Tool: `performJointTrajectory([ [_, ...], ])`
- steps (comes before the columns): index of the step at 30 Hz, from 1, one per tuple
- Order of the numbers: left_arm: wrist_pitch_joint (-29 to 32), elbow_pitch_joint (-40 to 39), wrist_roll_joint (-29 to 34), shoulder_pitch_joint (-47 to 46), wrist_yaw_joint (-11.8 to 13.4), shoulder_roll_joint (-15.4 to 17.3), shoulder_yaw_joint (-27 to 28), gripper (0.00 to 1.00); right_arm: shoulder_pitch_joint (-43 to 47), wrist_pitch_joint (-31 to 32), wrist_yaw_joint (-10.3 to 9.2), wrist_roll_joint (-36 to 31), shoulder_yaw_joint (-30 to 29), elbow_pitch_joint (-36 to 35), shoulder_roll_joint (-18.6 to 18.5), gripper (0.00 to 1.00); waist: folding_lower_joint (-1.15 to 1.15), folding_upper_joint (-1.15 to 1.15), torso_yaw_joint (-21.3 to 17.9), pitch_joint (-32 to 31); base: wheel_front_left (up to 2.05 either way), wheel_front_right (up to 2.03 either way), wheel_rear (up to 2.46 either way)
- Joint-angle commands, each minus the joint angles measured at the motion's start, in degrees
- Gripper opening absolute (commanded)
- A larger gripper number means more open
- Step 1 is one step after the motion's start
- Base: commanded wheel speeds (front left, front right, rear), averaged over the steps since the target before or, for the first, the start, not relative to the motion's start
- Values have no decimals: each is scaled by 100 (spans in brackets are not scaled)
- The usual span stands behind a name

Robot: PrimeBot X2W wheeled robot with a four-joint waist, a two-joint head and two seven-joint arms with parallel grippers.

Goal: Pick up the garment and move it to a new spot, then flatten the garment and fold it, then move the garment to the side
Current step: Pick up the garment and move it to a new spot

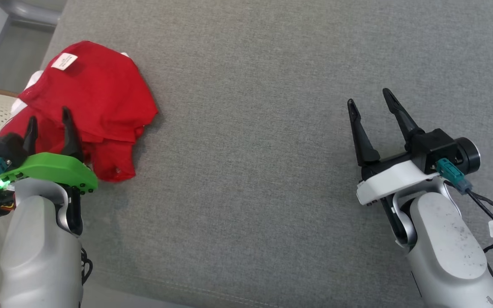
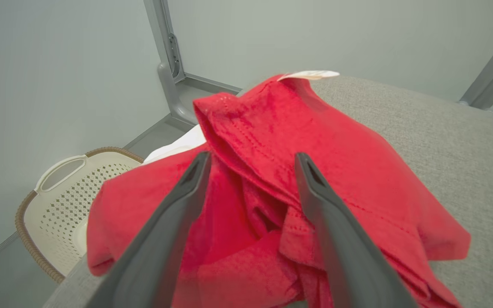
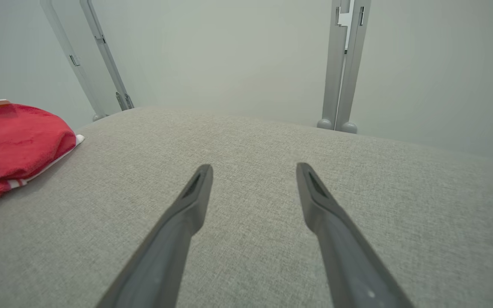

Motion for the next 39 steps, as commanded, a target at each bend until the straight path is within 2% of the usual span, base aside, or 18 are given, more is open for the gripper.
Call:
performJointTrajectory([
  [1,0,123,75,-137,39,36,31,100,-69,-15,-9,13,-18,-23,-26,100,0,0,-235,200,0,0,0],
  [6,1,1146,60,-430,120,116,47,100,-123,-15,-9,71,-101,-73,10,100,0,0,-421,245,0,0,0],
  [7,1,1272,45,-481,108,133,40,91,-130,-15,-9,87,-131,-93,16,100,0,0,-452,242,0,0,0],
  [9,1,1420,78,-561,110,200,30,0,-119,-15,-9,138,-215,-82,35,100,0,0,-509,230,0,0,0],
  [16,0,1309,106,-402,65,243,32,0,-20,-14,-8,153,-284,-116,104,100,0,0,-692,52,0,0,0],
  [26,0,360,355,-160,-21,13,-263,0,262,-14,-8,213,-337,-60,164,100,0,0,-1013,-429,0,0,0],
  [32,0,-54,471,-105,-64,-216,-765,0,405,-15,-8,378,-335,-53,179,100,0,0,-1400,-667,0,0,0],
  [39,0,-365,299,-146,-64,-359,-1849,0,502,-14,-8,579,-296,-31,179,100,0,0,-1941,-787,0,0,0],
])
